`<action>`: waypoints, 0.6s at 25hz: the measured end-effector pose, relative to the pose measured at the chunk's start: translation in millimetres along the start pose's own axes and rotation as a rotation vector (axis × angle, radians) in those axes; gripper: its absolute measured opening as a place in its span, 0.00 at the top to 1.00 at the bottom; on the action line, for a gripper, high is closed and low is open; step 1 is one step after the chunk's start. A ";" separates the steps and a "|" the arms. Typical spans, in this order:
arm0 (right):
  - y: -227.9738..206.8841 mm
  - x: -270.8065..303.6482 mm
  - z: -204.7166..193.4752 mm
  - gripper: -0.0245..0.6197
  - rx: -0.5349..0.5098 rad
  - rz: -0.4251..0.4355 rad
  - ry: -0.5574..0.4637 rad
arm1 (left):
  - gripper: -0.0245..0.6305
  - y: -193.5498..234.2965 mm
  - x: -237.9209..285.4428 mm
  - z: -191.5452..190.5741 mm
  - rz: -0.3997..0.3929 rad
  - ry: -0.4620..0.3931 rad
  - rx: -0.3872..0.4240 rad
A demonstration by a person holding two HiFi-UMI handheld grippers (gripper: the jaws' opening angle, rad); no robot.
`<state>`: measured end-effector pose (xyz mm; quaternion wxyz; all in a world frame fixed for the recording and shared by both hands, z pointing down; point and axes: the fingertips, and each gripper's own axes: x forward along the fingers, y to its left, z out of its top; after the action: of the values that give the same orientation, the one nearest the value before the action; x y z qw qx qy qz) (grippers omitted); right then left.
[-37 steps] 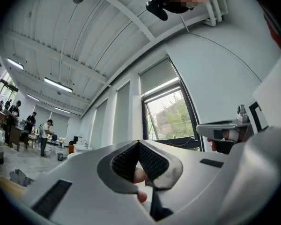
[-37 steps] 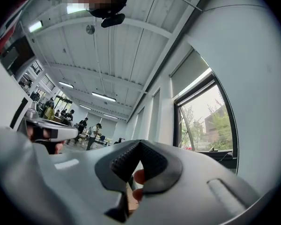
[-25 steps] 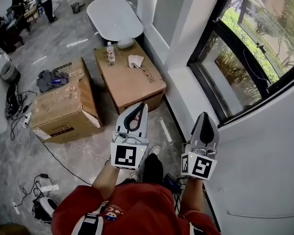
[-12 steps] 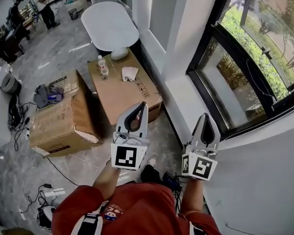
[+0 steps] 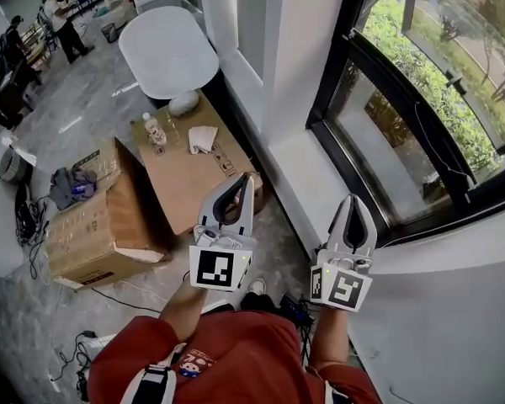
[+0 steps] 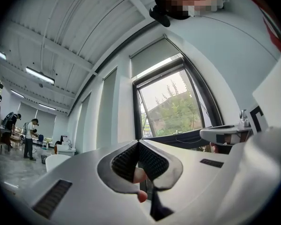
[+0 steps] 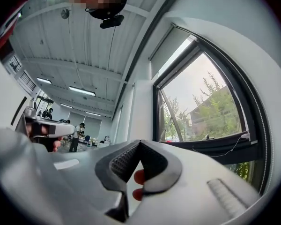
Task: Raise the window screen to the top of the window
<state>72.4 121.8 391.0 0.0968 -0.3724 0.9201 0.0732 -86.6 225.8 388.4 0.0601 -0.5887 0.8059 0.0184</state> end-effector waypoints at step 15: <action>-105.8 -3.6 8.3 0.95 -0.038 -0.190 -0.047 | 0.95 -75.9 83.4 16.9 -0.183 -0.090 0.033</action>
<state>150.0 50.6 377.1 0.1180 -0.4579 0.8766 0.0898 -38.2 125.3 364.9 0.1073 -0.6574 0.7454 0.0261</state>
